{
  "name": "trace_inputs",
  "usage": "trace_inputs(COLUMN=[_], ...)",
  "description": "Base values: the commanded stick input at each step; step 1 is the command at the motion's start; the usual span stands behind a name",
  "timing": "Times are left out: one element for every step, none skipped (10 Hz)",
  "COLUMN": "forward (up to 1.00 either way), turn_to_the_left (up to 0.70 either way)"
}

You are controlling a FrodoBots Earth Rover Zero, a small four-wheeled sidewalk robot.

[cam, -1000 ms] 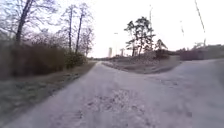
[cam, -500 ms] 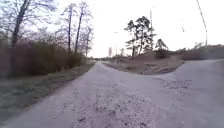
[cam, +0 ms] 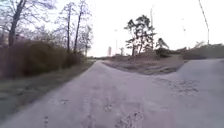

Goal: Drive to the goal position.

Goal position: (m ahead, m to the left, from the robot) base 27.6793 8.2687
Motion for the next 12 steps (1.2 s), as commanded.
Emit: trace_inputs(forward=[1.0,1.0,1.0,1.0,1.0,1.0,1.0,1.0,1.0,1.0,1.0,1.0], turn_to_the_left=[0.01,0.01,0.01,0.01,0.01,0.01,0.01,0.01,0.01,0.01,0.01,0.01])
